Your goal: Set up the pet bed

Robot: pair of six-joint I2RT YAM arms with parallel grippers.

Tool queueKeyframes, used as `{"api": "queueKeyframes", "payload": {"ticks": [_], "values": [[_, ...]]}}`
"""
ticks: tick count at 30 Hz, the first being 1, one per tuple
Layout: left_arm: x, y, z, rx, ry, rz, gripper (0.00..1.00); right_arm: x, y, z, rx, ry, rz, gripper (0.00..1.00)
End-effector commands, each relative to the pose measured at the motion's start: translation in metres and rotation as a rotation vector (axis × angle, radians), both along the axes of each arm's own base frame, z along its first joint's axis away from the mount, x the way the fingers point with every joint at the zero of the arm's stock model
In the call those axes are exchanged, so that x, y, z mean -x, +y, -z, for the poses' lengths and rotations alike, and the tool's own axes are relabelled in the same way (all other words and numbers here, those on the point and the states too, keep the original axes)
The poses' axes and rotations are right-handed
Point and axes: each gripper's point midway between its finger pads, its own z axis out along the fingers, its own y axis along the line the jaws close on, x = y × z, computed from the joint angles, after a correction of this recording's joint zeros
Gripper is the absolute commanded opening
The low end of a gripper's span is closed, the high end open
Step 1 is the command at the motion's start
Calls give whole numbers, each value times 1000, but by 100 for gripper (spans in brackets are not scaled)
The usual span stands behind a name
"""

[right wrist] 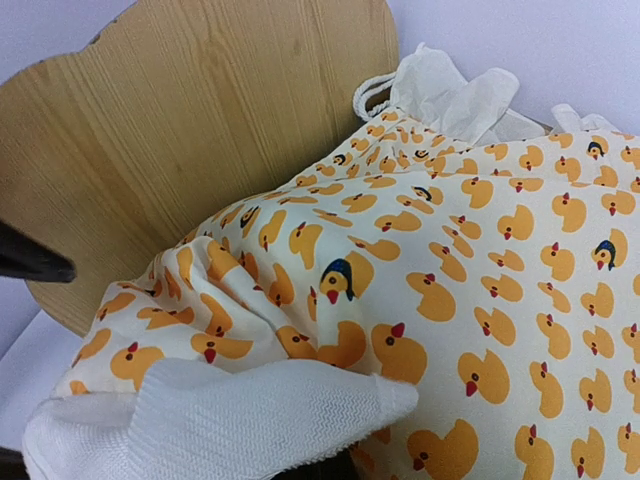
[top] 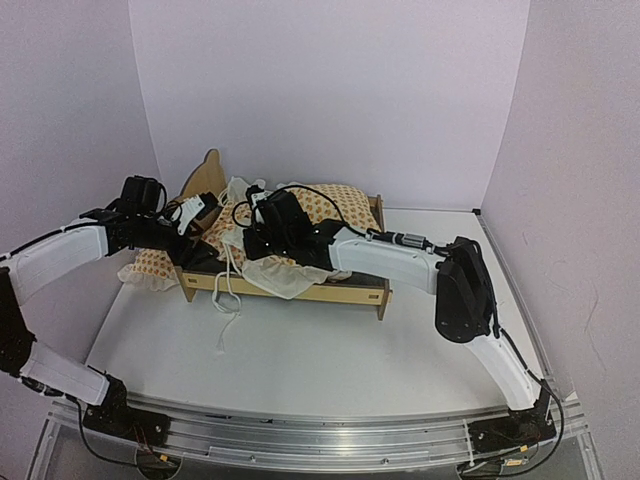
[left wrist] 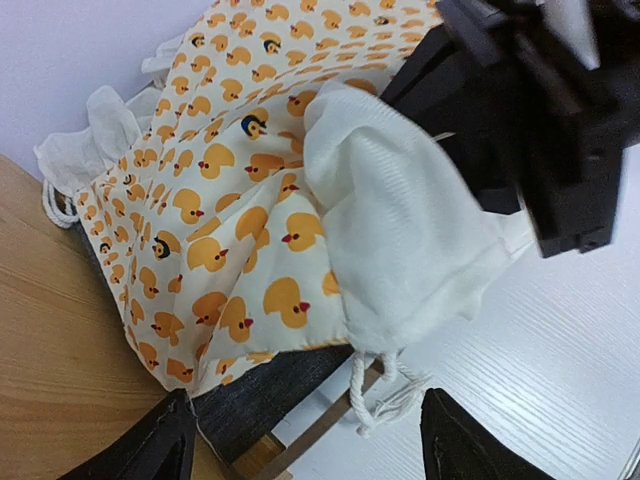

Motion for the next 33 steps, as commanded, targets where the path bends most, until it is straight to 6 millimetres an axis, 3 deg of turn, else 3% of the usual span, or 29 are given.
{"api": "queueKeyframes", "payload": {"ticks": [1, 6, 9, 13, 19, 24, 29, 33], "values": [[47, 2, -18, 80, 22, 33, 70, -5, 5, -14, -67, 1, 26, 0], [79, 19, 20, 62, 54, -25, 49, -3, 5, -17, -78, 3, 18, 0], [82, 27, 47, -47, -14, 24, 50, -2, 4, -20, -78, -3, 16, 0], [65, 31, 73, -156, -95, 67, 52, -1, 5, -25, -88, -12, 6, 0], [37, 19, 95, -143, -107, 79, 54, -2, 4, -28, -89, -21, 6, 0], [34, 1, 107, -123, -132, 127, 53, -1, 2, -29, -84, -24, 7, 0], [14, 2, 114, -126, -148, 64, 42, 2, 3, -31, -89, -22, -9, 0], [-1, 5, 120, -146, -134, 15, 27, 4, 4, -33, -96, -20, -21, 0]]}}
